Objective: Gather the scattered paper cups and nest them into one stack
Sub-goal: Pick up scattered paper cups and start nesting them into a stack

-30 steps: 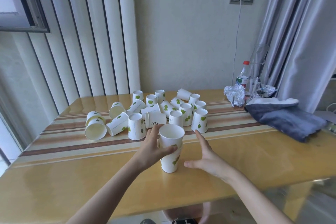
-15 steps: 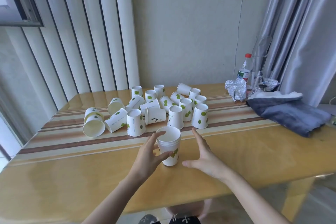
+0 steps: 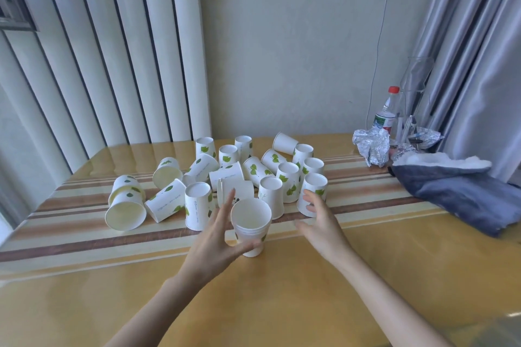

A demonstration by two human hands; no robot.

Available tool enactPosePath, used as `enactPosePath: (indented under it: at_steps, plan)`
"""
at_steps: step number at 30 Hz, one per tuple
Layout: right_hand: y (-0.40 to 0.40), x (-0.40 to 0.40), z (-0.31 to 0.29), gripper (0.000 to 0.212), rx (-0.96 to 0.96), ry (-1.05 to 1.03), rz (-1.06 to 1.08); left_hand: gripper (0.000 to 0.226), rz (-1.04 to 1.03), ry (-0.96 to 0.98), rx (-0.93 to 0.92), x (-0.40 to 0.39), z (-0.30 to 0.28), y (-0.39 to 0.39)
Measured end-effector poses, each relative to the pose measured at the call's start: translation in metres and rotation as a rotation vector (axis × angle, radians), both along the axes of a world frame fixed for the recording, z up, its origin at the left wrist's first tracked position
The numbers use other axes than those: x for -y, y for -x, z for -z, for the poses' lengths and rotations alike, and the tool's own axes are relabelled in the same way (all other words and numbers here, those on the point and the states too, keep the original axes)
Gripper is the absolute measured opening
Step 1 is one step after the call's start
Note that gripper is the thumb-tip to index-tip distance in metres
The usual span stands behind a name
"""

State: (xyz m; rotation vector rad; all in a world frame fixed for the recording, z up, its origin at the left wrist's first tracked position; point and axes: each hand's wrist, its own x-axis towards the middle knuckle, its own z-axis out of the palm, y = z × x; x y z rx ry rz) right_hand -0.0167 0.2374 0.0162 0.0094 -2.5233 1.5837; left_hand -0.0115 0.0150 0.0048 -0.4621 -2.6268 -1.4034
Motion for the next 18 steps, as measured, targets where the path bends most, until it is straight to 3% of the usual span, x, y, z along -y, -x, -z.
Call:
enactPosePath:
  at_steps: [3,5,7,10,18]
  plan:
    - [0.018,-0.014,-0.006,0.047,-0.196,-0.249,0.287,0.084,-0.193,0.03,-0.165,0.018,-0.024,0.014]
    - [0.035,-0.026,-0.011,0.054,-0.176,-0.412,0.368,0.071,-0.31,0.217,-0.243,0.031,-0.032,0.036]
    - [0.051,-0.032,-0.015,0.064,-0.03,-0.481,0.35,0.074,-0.35,0.428,-0.11,0.04,-0.033,0.058]
    - [0.066,-0.035,-0.012,0.058,0.066,-0.479,0.293,0.075,-0.314,0.526,0.103,0.044,-0.027,0.076]
    - [0.066,-0.033,-0.011,0.05,0.123,-0.488,0.319,0.076,-0.33,0.531,0.124,0.047,-0.026,0.078]
